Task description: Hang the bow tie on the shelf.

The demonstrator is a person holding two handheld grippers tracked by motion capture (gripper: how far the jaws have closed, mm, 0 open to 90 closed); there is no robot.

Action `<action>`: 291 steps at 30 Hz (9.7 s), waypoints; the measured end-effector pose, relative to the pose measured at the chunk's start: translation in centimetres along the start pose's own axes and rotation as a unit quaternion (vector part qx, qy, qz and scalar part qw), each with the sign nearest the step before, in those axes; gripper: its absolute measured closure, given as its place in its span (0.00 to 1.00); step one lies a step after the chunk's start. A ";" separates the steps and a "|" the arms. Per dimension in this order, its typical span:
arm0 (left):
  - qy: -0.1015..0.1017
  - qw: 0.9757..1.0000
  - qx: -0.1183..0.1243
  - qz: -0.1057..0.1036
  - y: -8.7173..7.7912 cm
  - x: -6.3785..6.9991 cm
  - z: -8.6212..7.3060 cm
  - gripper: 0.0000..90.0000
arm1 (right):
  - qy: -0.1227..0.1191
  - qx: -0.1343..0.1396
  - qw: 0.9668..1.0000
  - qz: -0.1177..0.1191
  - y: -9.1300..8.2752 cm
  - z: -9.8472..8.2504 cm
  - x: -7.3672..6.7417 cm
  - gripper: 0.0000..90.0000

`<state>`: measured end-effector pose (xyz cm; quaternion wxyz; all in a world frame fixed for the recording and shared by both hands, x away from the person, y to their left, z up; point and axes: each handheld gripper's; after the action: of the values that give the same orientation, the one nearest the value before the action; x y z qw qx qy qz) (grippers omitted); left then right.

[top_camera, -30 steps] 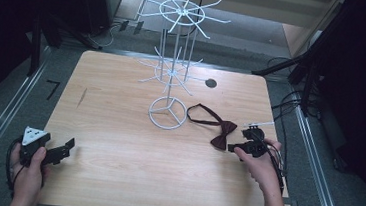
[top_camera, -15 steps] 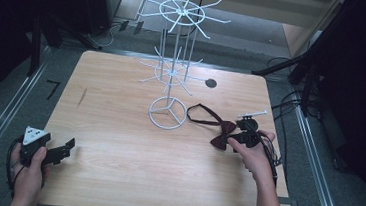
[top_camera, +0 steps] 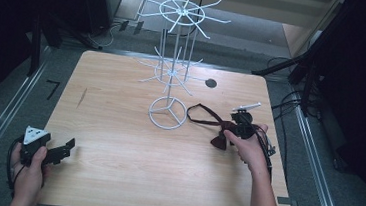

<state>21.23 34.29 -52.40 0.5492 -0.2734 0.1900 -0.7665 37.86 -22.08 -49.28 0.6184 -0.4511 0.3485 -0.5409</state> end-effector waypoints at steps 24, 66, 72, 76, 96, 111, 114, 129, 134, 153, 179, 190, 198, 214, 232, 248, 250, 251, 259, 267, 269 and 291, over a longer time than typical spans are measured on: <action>0.001 1.000 -0.005 0.000 0.2 0.0 0.0 0.16 | 0.012 -0.030 0.999 0.010 1.6 0.9 -0.6 0.67; 0.010 1.000 -0.014 0.003 0.3 0.2 0.1 0.16 | 0.050 0.071 0.996 0.023 0.3 -0.2 0.5 0.84; 0.010 1.000 -0.014 0.004 0.3 0.2 0.1 0.16 | 0.055 0.089 0.994 0.026 -0.1 -0.3 0.6 0.84; 0.010 1.000 -0.015 0.004 0.3 0.2 0.1 0.16 | 0.064 0.102 0.992 0.029 -0.5 -0.3 0.7 0.84; 0.011 1.000 -0.014 0.004 0.3 0.2 0.1 0.16 | 0.101 0.217 0.969 0.056 -2.8 -0.7 1.3 0.84; 0.011 1.000 -0.015 0.005 0.3 0.3 0.1 0.16 | 0.108 0.288 0.949 0.071 -4.5 -1.0 0.9 0.84; 0.010 1.000 -0.014 0.004 0.3 0.2 0.1 0.16 | 0.105 0.304 0.944 0.070 -4.8 -1.1 0.7 0.84; 0.010 1.000 -0.014 0.004 0.3 0.2 0.1 0.16 | 0.100 0.365 0.923 0.070 -6.4 -1.3 -0.1 0.83; 0.010 1.000 -0.015 0.004 0.3 0.2 0.1 0.16 | 0.099 0.378 0.918 0.070 -6.7 -1.4 -0.3 0.83; 0.012 1.000 -0.011 0.003 0.3 0.3 0.1 0.16 | 0.088 0.423 0.899 0.075 -8.2 -1.6 -1.4 0.83; 0.085 0.992 0.097 0.007 0.3 1.7 0.1 0.16 | 0.079 0.437 0.892 0.085 -8.7 -1.6 -2.6 0.83; 0.079 0.992 0.094 0.007 0.3 1.7 0.1 0.16 | 0.071 0.439 0.891 0.090 -8.8 -1.6 -3.4 0.83; 0.074 0.993 0.092 0.006 0.3 1.7 0.1 0.16 | 0.063 0.438 0.892 0.093 -8.8 -1.6 -4.0 0.83; 0.072 0.993 0.093 0.006 0.3 1.6 0.1 0.16 | 0.046 0.428 0.897 0.099 -8.1 -1.6 -5.6 0.83; 0.072 0.993 0.091 0.007 0.3 1.6 0.2 0.16 | 0.027 0.413 0.905 0.101 -6.7 -1.6 -7.2 0.83; 0.071 0.993 0.092 0.006 0.3 1.6 0.2 0.16 | 0.010 0.393 0.915 0.093 -5.0 -1.5 -8.2 0.83; 0.071 0.993 0.091 0.006 0.3 1.6 0.2 0.16 | 0.009 0.392 0.915 0.093 -4.8 -1.5 -8.3 0.83; 0.071 0.993 0.091 0.006 0.3 1.6 0.2 0.16 | 0.009 0.392 0.915 0.093 -4.8 -1.5 -8.3 0.83; 0.069 0.993 0.092 0.005 0.4 1.6 0.2 0.16 | 0.007 0.379 0.921 0.094 -3.7 -1.4 -8.5 0.82; 0.069 0.993 0.091 0.004 0.3 1.5 0.2 0.16 | 0.005 0.371 0.923 0.098 -2.7 -1.1 -8.6 0.81; 0.069 0.993 0.091 0.004 0.3 1.5 0.2 0.16 | 0.005 0.370 0.924 0.098 -2.6 -1.1 -8.7 0.81; 0.064 0.993 0.095 0.000 0.0 1.4 0.0 0.16 | 0.020 0.372 0.918 0.133 -1.4 -0.2 -8.2 0.56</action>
<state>20.87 32.99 -52.13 0.5590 -0.1703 0.1511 -0.7973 35.75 -14.05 -48.56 0.8011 -0.1271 0.1912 -0.5527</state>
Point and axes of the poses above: each handheld gripper's, and its own axes: y roughly forward along the jaws, z roughly out of its top, x roughly to its right, and after that the axes turned 13 degrees about -z, right-handed
